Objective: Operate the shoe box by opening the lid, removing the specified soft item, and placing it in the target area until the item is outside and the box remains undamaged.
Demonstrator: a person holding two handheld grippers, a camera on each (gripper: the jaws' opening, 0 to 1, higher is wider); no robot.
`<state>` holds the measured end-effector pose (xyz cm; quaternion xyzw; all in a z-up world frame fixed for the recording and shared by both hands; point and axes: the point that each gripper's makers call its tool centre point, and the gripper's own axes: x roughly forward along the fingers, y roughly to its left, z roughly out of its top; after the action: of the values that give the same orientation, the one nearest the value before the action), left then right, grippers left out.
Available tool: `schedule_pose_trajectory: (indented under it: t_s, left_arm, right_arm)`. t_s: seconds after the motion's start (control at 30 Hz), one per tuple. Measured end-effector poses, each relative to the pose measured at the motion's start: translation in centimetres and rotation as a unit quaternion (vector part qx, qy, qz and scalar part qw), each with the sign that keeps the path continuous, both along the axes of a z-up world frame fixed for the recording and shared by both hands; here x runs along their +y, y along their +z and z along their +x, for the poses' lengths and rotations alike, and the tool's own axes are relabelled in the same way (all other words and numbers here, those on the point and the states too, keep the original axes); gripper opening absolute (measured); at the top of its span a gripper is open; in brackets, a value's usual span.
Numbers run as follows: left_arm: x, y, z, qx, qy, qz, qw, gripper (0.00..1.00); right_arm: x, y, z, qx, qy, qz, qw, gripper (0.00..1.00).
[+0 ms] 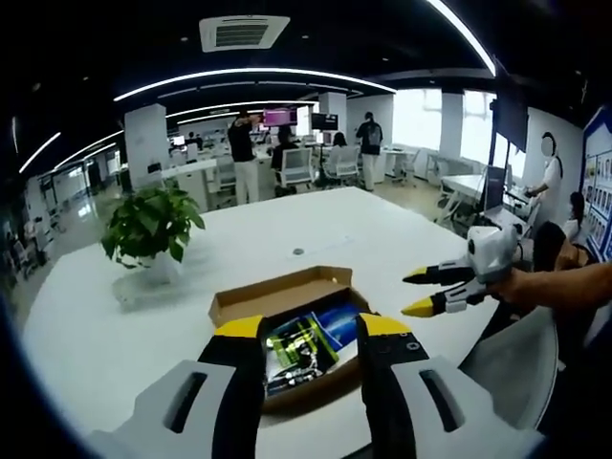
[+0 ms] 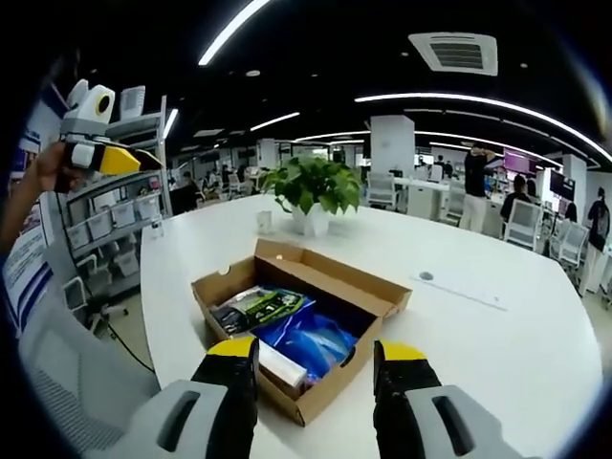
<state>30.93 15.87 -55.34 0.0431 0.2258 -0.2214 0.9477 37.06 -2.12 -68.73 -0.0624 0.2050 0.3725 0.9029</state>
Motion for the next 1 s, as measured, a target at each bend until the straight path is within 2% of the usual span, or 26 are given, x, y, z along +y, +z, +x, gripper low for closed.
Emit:
schedule_pose_trajectory:
  t_s: [0.23, 0.5, 0.8, 0.87, 1.0]
  left_arm:
    - [0.9, 0.5, 0.9, -0.001, 0.005, -0.007, 1.0, 0.39]
    - [2.6, 1.4, 2.2, -0.005, 0.01, 0.002, 0.9999, 0.41]
    - [4.0, 4.0, 3.6, -0.022, 0.007, 0.007, 0.9997, 0.42]
    - [4.9, 4.9, 4.2, -0.026, 0.007, 0.009, 0.9996, 0.42]
    - [4.8, 6.1, 4.3, -0.038, 0.007, -0.003, 0.9993, 0.42]
  right_arm:
    - [2.2, -0.7, 0.6, 0.017, 0.023, 0.007, 0.9996, 0.42]
    - [4.7, -2.3, 1.1, 0.048, 0.044, 0.013, 0.9978, 0.36]
    - [7.5, -3.9, 1.5, 0.077, 0.071, 0.018, 0.9943, 0.31]
    - [8.1, -4.0, 1.7, 0.082, 0.077, 0.021, 0.9935, 0.3]
    - [9.2, -4.5, 1.7, 0.094, 0.087, 0.024, 0.9914, 0.3]
